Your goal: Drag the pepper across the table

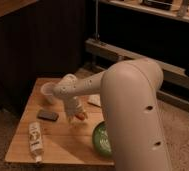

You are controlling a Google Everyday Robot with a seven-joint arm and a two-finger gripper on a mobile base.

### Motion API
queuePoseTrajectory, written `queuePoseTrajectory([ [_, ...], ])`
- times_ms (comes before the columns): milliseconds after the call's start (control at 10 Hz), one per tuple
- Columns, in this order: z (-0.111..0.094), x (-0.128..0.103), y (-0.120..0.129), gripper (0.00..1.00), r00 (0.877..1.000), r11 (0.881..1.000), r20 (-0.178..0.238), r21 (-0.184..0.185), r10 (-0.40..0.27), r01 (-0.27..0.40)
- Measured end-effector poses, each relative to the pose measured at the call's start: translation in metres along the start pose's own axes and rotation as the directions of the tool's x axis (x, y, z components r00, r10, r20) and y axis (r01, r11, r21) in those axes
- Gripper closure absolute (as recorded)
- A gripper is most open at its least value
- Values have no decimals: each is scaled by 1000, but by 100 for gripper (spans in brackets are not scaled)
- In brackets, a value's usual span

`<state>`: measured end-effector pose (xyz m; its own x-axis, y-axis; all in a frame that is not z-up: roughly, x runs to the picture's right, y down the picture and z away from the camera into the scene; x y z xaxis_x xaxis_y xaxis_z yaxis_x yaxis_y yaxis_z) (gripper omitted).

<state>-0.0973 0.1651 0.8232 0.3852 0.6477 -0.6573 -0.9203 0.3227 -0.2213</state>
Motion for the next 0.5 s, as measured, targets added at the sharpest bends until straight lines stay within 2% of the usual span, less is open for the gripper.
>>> queuePoseTrajectory([
  [200, 1, -13, -16, 35, 999, 999, 42, -41, -34, 36],
  [500, 6, -28, -19, 35, 992, 990, 71, -88, -102, 108],
])
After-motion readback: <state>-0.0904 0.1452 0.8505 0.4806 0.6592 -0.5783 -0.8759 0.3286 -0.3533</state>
